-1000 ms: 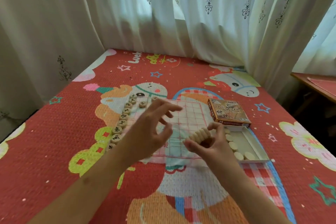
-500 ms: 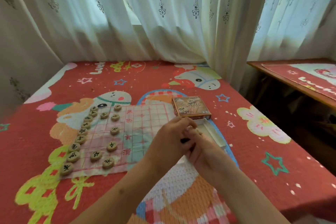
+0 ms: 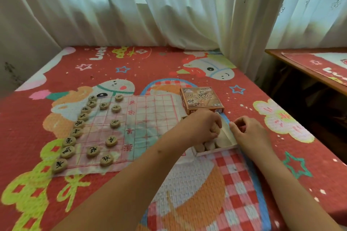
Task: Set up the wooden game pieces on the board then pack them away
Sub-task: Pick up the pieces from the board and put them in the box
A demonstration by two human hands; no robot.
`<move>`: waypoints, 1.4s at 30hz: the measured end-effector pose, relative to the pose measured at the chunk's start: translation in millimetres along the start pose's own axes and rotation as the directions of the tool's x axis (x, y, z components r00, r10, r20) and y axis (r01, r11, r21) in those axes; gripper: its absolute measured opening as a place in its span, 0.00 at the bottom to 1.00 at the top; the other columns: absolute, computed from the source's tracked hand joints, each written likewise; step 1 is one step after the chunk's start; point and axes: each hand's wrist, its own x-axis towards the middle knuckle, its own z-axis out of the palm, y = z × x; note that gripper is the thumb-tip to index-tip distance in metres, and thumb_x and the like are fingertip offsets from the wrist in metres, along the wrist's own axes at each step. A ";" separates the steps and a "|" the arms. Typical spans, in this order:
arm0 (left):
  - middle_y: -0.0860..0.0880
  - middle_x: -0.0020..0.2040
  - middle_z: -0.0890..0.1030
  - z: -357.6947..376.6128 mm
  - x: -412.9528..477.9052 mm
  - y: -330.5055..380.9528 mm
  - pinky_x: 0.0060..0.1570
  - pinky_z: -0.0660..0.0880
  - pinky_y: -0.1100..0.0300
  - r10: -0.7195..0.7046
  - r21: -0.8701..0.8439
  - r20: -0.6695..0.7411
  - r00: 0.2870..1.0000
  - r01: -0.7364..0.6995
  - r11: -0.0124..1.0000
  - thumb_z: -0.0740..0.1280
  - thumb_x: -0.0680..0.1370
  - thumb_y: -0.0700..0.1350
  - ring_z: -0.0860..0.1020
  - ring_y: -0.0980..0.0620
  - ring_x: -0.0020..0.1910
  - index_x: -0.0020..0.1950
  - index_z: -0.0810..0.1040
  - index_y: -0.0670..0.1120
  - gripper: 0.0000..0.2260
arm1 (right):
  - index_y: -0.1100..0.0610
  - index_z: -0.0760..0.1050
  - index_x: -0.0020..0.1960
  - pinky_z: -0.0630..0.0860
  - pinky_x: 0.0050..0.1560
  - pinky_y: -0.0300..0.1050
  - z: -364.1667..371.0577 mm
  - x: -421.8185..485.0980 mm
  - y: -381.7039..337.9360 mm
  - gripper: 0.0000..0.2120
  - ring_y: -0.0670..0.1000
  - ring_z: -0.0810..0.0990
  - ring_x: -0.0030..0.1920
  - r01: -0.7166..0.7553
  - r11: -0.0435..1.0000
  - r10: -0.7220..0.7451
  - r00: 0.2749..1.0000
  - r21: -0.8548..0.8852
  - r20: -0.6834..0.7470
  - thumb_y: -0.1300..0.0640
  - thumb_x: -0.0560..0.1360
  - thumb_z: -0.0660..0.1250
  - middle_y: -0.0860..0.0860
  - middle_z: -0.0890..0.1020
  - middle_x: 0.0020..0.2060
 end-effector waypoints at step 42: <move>0.42 0.60 0.67 0.9 46.4 -15.6 0.53 0.75 0.49 -0.038 0.246 0.151 0.988 0.000 0.969 0.61 0.81 0.38 0.75 0.44 0.48 0.60 0.74 0.41 0.09 | 0.55 0.76 0.52 0.66 0.50 0.43 11.5 -3.4 2.0 0.08 0.50 0.73 0.49 0.174 0.978 -0.176 0.984 0.111 0.006 0.58 0.80 0.58 0.48 0.78 0.46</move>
